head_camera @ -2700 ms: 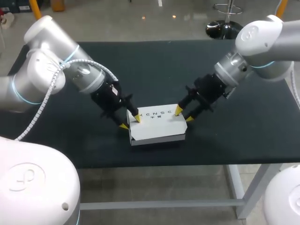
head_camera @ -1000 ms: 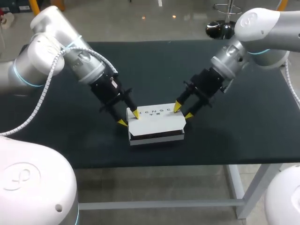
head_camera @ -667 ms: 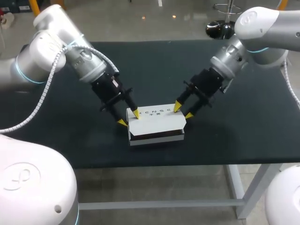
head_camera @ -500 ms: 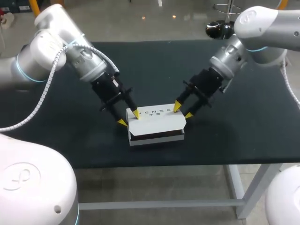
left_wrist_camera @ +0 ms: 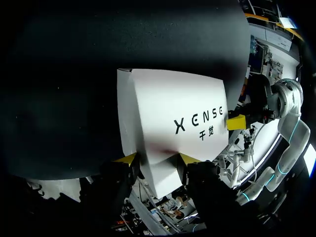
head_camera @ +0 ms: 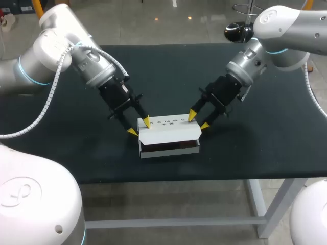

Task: Assemble the packaging by folding the flat box into shape, placing the metal phone stand inside, and closing the box properly

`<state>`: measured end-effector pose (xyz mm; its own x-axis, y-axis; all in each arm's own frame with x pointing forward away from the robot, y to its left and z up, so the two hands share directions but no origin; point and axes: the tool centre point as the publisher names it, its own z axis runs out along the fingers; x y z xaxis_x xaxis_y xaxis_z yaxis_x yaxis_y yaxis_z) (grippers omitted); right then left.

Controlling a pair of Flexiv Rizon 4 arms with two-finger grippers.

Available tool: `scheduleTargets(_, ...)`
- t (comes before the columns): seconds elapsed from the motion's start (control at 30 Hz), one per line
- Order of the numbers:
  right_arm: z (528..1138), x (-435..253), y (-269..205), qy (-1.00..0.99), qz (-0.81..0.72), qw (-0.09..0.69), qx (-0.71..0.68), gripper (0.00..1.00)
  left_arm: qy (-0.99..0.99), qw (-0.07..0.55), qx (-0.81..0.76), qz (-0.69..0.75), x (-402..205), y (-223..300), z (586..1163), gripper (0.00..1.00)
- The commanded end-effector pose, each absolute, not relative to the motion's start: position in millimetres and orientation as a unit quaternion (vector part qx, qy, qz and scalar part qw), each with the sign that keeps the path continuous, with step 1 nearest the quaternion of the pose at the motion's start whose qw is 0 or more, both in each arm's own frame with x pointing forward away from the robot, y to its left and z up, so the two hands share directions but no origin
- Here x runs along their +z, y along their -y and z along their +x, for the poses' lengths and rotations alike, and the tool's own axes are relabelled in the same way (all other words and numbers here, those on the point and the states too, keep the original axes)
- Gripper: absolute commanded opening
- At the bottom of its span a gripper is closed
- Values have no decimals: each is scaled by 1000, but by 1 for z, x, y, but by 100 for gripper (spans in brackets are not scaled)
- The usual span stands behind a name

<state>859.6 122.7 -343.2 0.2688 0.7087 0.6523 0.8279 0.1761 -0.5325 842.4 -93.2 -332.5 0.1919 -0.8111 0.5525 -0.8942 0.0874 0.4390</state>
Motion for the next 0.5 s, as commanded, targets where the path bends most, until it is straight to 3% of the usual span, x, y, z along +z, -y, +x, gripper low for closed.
scheduleTargets(0.03, 862, -340, -126, 602, -631, 487, -53, 49, 634, 384, 48, 670, -334, 97, 847, 52)
scheduleTargets(0.5, 865, -339, -121, 594, -617, 514, -35, 48, 631, 395, 32, 667, -332, 98, 845, 49)
